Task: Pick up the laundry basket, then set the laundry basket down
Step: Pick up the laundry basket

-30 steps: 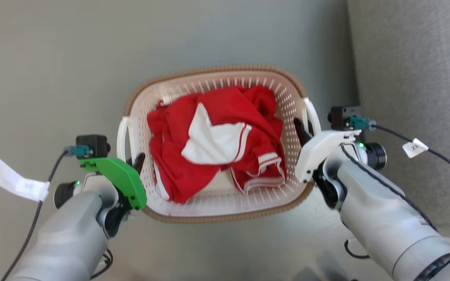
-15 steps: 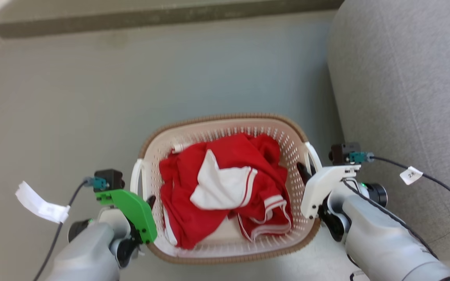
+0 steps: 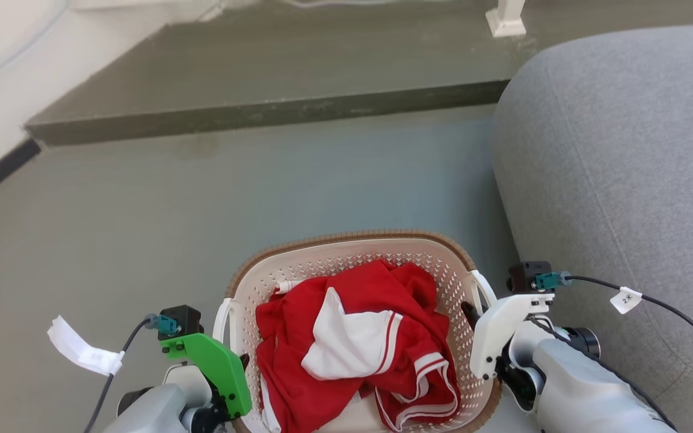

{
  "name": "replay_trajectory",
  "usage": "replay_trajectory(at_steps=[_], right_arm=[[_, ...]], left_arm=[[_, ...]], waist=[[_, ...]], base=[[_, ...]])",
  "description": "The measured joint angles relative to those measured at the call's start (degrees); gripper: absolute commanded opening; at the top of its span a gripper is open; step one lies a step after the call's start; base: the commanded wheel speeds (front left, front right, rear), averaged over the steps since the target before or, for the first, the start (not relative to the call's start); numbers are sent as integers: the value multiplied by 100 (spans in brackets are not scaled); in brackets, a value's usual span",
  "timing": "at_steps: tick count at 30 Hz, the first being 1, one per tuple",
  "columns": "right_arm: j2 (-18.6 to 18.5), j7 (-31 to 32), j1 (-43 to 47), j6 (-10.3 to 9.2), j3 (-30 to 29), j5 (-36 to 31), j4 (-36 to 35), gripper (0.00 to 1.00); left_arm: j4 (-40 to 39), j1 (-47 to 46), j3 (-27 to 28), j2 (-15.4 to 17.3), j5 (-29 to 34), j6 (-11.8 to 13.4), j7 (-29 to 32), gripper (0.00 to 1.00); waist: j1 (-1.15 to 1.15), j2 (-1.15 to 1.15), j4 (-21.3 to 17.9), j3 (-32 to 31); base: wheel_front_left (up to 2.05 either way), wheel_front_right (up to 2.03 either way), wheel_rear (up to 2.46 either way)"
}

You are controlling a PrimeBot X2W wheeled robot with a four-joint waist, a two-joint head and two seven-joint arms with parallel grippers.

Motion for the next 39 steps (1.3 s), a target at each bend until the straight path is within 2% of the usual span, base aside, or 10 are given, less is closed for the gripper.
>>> replay_trajectory(at_steps=[9, 39], right_arm=[[-10, 134, 0, 40, 88, 118, 7, 0], [-5, 778, 3, 57, 367, 549, 105, 0]], left_arm=[[124, 0, 2, -78, -14, -2, 77, 0], [492, 0, -70, -188, -55, -4, 600, 0]], waist=[[0, 0, -15, -220], [0, 0, -102, -311]], base=[[0, 0, 0], [0, 0, 0]])
